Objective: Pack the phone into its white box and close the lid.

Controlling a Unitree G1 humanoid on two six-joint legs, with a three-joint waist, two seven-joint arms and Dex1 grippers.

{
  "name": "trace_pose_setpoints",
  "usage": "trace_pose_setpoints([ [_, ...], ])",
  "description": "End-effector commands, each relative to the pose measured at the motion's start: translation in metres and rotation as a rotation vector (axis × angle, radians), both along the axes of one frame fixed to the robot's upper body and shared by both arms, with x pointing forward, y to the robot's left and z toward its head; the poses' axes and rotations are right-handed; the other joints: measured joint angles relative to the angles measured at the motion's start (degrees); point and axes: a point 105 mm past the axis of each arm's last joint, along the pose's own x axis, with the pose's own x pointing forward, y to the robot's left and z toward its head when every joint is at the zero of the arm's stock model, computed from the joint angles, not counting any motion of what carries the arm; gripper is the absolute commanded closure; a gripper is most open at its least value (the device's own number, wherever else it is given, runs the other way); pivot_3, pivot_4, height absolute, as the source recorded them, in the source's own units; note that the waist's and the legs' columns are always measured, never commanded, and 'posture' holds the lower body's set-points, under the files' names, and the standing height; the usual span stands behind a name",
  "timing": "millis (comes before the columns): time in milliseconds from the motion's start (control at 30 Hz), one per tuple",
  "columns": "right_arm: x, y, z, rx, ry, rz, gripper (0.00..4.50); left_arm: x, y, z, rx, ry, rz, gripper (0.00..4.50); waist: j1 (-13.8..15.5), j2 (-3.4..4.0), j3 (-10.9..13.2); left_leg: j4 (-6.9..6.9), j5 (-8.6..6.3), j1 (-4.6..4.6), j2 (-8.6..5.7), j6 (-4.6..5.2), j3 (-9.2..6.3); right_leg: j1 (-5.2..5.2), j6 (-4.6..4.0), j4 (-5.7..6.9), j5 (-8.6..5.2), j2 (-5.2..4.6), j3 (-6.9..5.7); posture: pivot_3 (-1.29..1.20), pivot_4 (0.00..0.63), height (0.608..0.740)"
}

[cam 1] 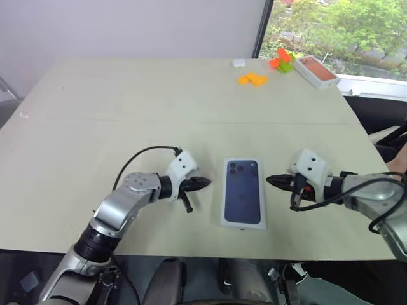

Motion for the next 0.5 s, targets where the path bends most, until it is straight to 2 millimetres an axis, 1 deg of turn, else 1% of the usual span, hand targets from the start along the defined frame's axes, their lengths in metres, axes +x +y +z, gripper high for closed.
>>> trace_pose_setpoints([
  [33,0.003,-0.003,0.003,-0.029,-0.032,-0.005,4.47,-0.002,-0.008,0.005,-0.019,-0.021,-0.031,4.50,0.0,0.00,0.0,0.00,0.00,0.00,0.00,0.00,0.00,0.00,0.00,0.00,0.00,0.00,0.00,0.00,0.150,0.740],
  [100,0.002,-0.003,-0.001,-0.040,-0.023,-0.002,4.47,-0.004,-0.011,0.004,-0.021,-0.014,-0.045,4.50,-0.1,0.00,0.0,0.00,0.00,-0.03,0.01,0.00,-0.01,-0.02,0.00,0.00,0.00,0.01,0.00,0.00,0.150,0.740],
  [200,-0.002,0.003,-0.005,-0.033,-0.010,0.021,4.47,-0.009,-0.017,0.002,-0.024,-0.010,-0.068,4.50,-0.1,0.00,0.0,0.00,0.00,-0.01,0.04,0.00,-0.01,-0.03,0.00,0.03,0.00,0.03,0.00,0.00,0.150,0.740],
  [367,-0.006,0.014,-0.003,0.002,-0.005,0.058,4.47,-0.012,-0.025,0.008,-0.069,-0.005,-0.084,4.50,-0.1,0.00,0.0,0.01,0.00,0.02,0.04,-0.01,-0.01,-0.03,0.00,0.07,0.00,0.04,-0.01,0.00,0.150,0.740],
  [500,-0.009,0.016,-0.002,0.016,0.000,0.070,4.47,-0.014,-0.026,0.009,-0.085,0.003,-0.085,4.50,-0.1,0.00,0.0,0.01,0.00,0.01,0.04,0.00,-0.02,-0.03,0.01,0.06,0.00,0.04,-0.01,0.00,0.150,0.740],
])
